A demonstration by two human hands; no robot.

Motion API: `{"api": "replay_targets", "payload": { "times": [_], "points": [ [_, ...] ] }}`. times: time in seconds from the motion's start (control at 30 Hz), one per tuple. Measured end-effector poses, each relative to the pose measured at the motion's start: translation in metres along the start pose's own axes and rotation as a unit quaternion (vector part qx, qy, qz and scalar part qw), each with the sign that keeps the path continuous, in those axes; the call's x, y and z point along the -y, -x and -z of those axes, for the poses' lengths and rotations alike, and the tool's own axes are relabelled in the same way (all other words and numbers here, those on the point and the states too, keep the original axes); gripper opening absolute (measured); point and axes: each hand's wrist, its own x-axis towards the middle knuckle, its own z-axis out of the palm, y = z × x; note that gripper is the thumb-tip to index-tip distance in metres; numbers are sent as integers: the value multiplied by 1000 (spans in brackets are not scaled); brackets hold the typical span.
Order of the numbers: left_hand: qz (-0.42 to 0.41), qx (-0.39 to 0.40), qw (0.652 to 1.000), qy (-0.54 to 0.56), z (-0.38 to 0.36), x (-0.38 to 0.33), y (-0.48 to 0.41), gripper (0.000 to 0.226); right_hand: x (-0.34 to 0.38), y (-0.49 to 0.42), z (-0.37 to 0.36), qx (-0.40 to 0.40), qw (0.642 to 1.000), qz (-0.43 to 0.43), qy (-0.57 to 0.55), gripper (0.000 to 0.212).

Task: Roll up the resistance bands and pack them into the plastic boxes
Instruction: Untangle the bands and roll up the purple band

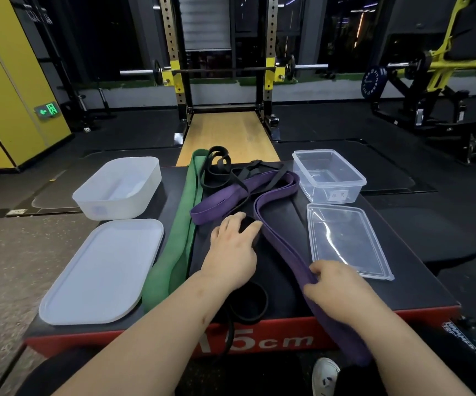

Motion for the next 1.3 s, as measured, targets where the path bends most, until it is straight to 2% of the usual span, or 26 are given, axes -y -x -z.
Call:
{"api": "replay_targets", "payload": {
  "times": [0.1, 0.17, 0.2, 0.23, 0.3, 0.33, 0.4, 0.47, 0.53, 0.6, 0.67, 0.73, 0.83, 0.9, 1.0, 1.07, 1.17, 1.3],
  "points": [
    [-10, -46, 996, 82, 6, -12, 5, 42, 1, 2, 11, -11, 994, -8, -111, 17],
    [64, -11, 982, 179, 13, -28, 5, 26, 4, 8, 17, -46, 988, 5, -148, 6],
    [116, 22, 959, 258, 15, -35, 4, 23, 7, 12, 19, -69, 986, 20, -150, 6],
    [170, 64, 914, 363, 18, -44, 1, 24, 9, 16, 20, -93, 986, 41, -135, 9],
    [252, 144, 773, 564, 23, -60, -4, 34, 15, 23, 22, -125, 985, 98, -69, 19],
    [268, 162, 716, 624, 27, -65, -7, 36, 18, 26, 24, -126, 983, 129, -44, 21],
    [276, 164, 665, 675, 32, -74, -14, 32, 20, 29, 24, -102, 977, 187, -22, 16],
    [277, 150, 634, 706, 36, -80, -18, 27, 17, 28, 22, -70, 972, 223, -9, 12],
    [259, 155, 653, 695, 36, -83, -21, 18, 11, 25, 23, -37, 971, 236, -23, 14],
    [242, 159, 665, 688, 34, -82, -19, 16, 9, 19, 28, -7, 972, 188, -143, 22],
    [226, 171, 645, 710, 35, -78, -15, 16, 10, -2, 35, -21, 942, 70, -326, 33],
    [204, 184, 635, 722, 33, -76, -12, 23, 9, -35, 37, -39, 907, -40, -418, 42],
    [180, 198, 628, 731, 31, -74, -8, 26, 9, -76, 37, -24, 865, -109, -489, 40],
    [166, 210, 615, 742, 32, -72, -7, 28, 12, -92, 36, 29, 829, -132, -543, 43],
    [142, 221, 603, 753, 32, -66, -10, 37, 21, -107, 32, 158, 764, -126, -612, 55],
    [139, 225, 599, 756, 31, -62, -12, 34, 27, -117, 28, 192, 740, -120, -634, 52],
    [155, 225, 600, 752, 26, -57, -16, 30, 35, -126, 32, 177, 734, -101, -648, 36],
    [239, 190, 592, 746, 19, -51, -29, 30, 40, -131, 48, 101, 734, 12, -671, 30]
  ]
}}
